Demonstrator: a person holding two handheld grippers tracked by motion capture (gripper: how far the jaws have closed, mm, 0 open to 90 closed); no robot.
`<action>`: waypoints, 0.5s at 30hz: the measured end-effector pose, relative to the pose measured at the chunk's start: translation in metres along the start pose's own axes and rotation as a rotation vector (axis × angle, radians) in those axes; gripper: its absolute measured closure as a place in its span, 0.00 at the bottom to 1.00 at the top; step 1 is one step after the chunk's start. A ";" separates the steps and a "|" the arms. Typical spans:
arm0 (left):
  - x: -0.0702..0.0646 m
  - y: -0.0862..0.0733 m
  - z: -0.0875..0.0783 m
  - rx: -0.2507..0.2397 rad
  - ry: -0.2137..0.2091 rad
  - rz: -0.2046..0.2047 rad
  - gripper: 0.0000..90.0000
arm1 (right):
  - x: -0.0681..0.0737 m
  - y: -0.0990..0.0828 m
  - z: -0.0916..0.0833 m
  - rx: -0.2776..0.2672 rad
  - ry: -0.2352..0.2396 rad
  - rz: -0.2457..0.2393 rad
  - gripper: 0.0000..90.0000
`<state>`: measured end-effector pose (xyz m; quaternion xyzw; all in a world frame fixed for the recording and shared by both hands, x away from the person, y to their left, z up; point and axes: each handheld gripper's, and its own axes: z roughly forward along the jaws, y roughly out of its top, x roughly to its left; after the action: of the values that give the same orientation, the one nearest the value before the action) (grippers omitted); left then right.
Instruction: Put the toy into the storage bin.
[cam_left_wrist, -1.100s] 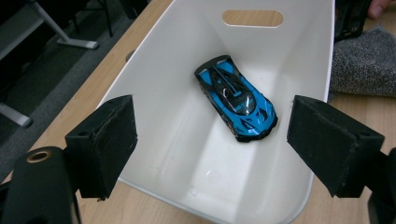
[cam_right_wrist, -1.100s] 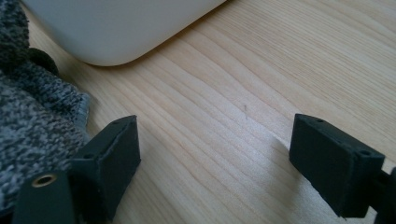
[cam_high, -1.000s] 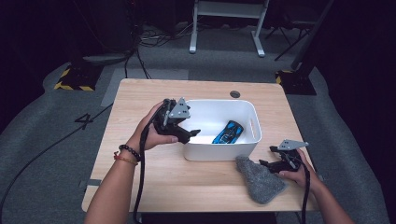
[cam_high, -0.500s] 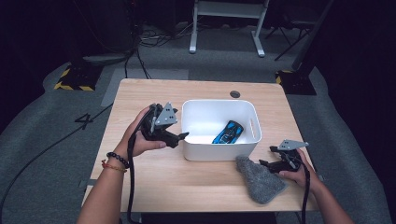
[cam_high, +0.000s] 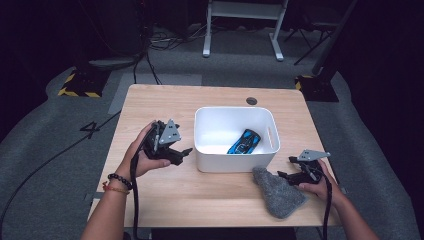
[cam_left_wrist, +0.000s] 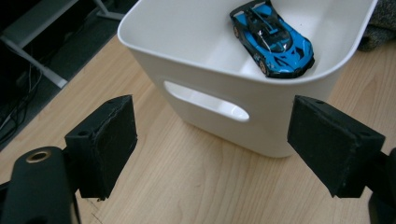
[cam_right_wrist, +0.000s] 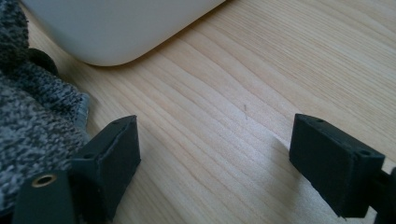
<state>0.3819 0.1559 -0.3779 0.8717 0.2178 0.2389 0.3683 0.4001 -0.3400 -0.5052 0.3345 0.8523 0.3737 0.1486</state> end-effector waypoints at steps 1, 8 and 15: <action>0.000 -0.003 0.001 0.007 0.004 -0.006 0.18 | 0.000 0.000 0.000 0.000 0.000 0.000 0.18; -0.002 -0.024 0.006 0.042 0.022 -0.034 0.18 | 0.000 0.000 0.000 0.000 0.000 0.000 0.18; -0.001 -0.043 0.013 0.069 0.035 -0.079 0.18 | 0.000 0.000 0.000 0.000 0.000 0.000 0.18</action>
<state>0.3793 0.1756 -0.4181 0.8703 0.2664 0.2318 0.3433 0.4001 -0.3400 -0.5052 0.3345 0.8523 0.3737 0.1486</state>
